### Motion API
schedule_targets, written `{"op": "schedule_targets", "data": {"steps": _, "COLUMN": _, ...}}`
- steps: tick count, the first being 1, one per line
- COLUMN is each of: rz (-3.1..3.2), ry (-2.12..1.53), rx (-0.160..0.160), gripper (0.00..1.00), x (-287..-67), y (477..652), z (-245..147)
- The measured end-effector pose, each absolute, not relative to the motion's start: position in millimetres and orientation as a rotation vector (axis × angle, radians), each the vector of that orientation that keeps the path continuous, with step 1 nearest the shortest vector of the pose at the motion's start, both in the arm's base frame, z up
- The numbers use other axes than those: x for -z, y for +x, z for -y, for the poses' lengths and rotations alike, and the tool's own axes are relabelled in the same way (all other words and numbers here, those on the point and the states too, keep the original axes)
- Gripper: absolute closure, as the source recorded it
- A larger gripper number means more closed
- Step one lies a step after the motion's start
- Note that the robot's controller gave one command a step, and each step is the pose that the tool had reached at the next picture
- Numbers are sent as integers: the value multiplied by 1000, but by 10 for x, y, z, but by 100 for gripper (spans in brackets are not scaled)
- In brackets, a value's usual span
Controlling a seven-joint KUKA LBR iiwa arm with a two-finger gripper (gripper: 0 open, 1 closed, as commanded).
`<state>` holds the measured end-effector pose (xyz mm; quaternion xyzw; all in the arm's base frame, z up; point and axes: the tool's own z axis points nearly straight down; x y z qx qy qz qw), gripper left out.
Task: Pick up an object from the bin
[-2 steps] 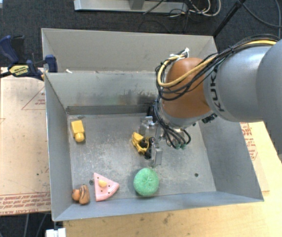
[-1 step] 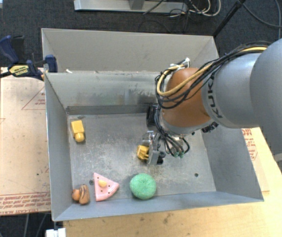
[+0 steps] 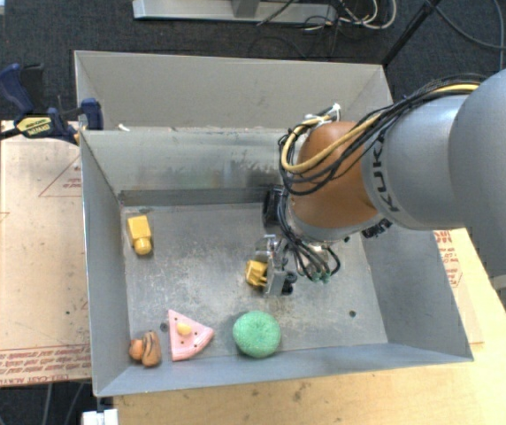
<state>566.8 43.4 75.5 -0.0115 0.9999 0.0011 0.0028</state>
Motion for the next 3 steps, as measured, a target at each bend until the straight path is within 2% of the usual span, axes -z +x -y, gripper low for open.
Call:
{"op": "schedule_targets", "data": {"steps": 1, "rz": -3139, "ry": -3, "rx": -2, "gripper": 100, "x": -1906, "y": 5698, "z": -667}}
{"op": "schedule_targets", "data": {"steps": 2, "rz": -3139, "ry": -2, "rx": -2, "gripper": 100, "x": -1906, "y": 5697, "z": -666}}
{"op": "schedule_targets", "data": {"steps": 3, "rz": -3145, "ry": -2, "rx": -1, "gripper": 100, "x": -2406, "y": 5756, "z": -783}}
